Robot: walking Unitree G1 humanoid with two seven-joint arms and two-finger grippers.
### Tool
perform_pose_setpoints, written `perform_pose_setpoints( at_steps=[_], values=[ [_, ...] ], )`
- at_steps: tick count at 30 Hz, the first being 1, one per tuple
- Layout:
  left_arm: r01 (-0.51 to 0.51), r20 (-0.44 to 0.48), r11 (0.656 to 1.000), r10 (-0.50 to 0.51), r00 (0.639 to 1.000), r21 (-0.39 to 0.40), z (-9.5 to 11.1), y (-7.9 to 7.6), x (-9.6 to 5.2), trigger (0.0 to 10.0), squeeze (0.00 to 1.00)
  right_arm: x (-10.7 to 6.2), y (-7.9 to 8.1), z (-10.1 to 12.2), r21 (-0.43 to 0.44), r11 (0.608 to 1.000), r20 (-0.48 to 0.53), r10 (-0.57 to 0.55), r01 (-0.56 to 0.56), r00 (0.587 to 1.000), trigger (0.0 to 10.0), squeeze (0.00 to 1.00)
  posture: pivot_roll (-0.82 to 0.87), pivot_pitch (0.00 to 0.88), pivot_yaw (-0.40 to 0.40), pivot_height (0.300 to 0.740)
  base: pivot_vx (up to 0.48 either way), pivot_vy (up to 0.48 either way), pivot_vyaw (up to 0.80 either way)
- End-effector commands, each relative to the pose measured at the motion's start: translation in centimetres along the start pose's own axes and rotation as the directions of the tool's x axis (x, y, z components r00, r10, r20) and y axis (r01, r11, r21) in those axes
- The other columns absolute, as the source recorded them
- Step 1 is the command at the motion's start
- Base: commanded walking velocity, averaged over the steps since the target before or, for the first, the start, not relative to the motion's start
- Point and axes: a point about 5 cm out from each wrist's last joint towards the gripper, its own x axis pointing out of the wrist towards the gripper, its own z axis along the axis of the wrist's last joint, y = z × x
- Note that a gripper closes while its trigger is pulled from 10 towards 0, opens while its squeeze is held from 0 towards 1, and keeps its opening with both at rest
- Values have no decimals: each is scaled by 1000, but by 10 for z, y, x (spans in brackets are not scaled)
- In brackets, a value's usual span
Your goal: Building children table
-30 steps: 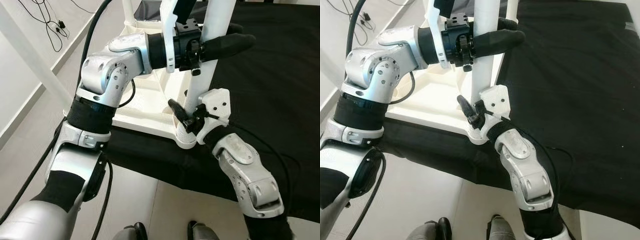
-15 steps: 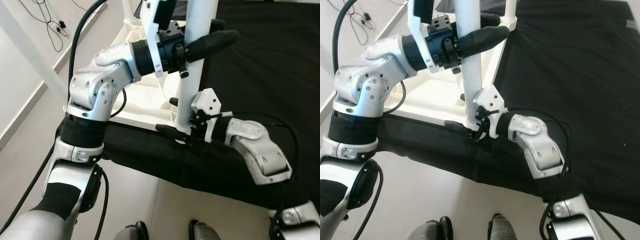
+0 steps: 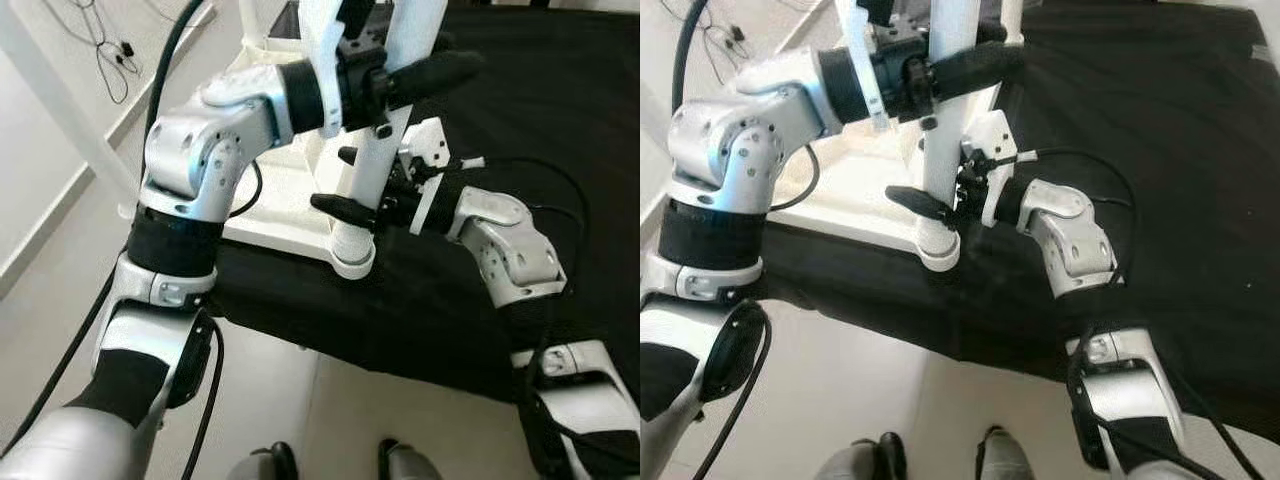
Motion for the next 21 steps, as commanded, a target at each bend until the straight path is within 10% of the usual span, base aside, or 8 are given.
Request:
perform_pose_setpoints(
  at_steps=[1,18,21],
  values=[
    [322,65,944,-318,946,-67,-3,-57,49,1451,0,44,29,10,-41,981,16,191,-190,981,0,0,-46,212,51,740,0,0,0],
    [317,98,947,-311,945,-53,-10,-60,41,863,0,39,26,5,-66,931,-21,358,-358,934,0,0,-49,222,41,740,0,0,0],
    [360,156,932,-349,924,-51,-1,-56,35,3765,0,40,26,5,-64,929,-10,364,-364,931,0,0,-49,219,41,740,0,0,0]
  ],
)
